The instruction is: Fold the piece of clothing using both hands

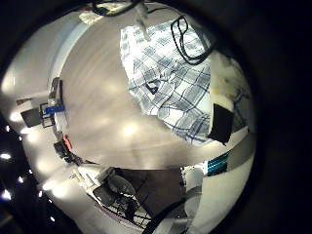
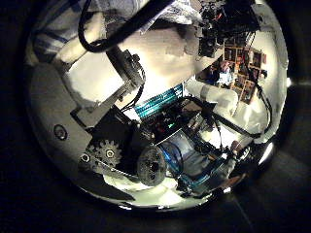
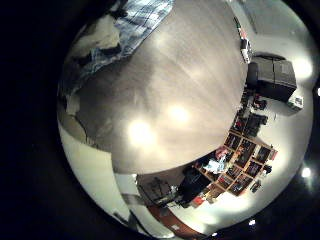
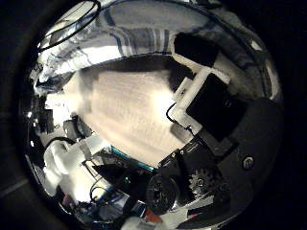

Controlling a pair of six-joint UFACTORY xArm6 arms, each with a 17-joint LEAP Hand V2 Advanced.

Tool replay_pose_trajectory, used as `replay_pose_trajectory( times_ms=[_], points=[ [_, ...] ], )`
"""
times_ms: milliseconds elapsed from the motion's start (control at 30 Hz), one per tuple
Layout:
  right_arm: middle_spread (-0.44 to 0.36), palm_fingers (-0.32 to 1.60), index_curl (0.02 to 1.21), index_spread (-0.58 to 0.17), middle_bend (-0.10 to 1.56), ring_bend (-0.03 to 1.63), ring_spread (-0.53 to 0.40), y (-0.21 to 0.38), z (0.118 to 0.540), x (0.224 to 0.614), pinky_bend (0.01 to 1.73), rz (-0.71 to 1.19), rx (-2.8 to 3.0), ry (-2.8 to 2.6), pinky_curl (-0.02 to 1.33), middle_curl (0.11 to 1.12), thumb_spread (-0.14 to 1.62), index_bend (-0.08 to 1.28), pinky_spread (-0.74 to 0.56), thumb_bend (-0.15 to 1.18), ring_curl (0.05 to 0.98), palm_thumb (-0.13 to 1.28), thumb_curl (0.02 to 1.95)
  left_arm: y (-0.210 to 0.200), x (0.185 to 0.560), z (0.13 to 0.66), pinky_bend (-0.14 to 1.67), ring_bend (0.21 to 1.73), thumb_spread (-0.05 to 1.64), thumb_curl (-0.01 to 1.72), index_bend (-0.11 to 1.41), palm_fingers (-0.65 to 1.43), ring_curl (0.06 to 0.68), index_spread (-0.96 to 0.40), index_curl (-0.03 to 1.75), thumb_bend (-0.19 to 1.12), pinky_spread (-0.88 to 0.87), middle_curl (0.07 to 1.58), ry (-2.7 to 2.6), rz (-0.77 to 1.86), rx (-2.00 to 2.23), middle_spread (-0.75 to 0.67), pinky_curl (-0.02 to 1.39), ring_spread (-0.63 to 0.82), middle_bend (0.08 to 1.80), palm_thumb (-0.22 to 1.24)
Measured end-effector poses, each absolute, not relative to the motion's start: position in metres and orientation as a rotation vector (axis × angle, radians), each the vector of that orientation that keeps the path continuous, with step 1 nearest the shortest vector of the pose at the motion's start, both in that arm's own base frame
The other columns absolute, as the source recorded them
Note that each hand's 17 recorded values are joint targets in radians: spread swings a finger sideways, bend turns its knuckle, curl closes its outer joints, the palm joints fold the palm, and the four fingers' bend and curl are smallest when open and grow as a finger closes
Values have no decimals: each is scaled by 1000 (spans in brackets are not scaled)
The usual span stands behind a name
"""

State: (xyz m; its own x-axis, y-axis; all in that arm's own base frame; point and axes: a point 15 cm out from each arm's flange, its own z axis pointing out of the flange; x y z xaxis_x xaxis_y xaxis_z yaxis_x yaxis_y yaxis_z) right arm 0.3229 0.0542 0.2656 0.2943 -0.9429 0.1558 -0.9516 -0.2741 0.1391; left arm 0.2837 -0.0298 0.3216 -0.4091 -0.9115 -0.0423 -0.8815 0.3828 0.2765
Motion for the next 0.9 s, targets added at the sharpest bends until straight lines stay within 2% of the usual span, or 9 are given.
replay_pose_trajectory(
  times_ms=[200, 333, 467, 700, 900],
  points=[
    [-153, 1108, 931, -373, 1291, 1445, -198, 48, 307, 299, 1500, 77, 2354, -1765, 438, 779, 1173, 977, -181, 82, 583, 975, 580, -25, 271, 350, 1019, 1434, 1003, 606, 467, 1043, 518, -728, 1309, -18, -656, 911, -2521, -382, 1627, -539, 1008, -427, 1094, 833],
    [-145, 1105, 962, -367, 1302, 1449, -196, 55, 349, 315, 1491, 148, 2397, -1806, 463, 773, 1168, 974, -177, 55, 591, 975, 598, -24, 271, 376, 1002, 1426, 1008, 607, 448, 1051, 517, -731, 1323, -18, -665, 912, -2534, -373, 1635, -544, 1016, -428, 1083, 826],
    [-141, 1102, 987, -362, 1309, 1449, -195, 62, 365, 342, 1480, 169, 2395, -1808, 486, 767, 1166, 968, -175, 31, 597, 975, 616, -23, 293, 381, 996, 1421, 1012, 608, 428, 1054, 517, -733, 1338, -16, -676, 916, -2541, -343, 1660, -549, 1027, -429, 1072, 826],
    [-135, 1097, 1020, -359, 1311, 1438, -192, 67, 330, 396, 1451, 111, 2314, -1735, 520, 755, 1173, 936, -188, -9, 600, 956, 634, -15, 353, 344, 967, 1416, 1014, 610, 403, 1036, 520, -739, 1363, -16, -690, 926, -2479, -363, 1714, -552, 1043, -433, 1056, 836],
    [-138, 1092, 1046, -362, 1304, 1427, -192, 71, 280, 436, 1430, 4, 2229, -1682, 546, 746, 1187, 906, -193, -10, 602, 942, 642, -14, 403, 303, 941, 1406, 994, 587, 377, 1008, 521, -739, 1376, -28, -702, 933, -2428, -389, 1733, -556, 1055, -439, 1040, 799]
  ],
)
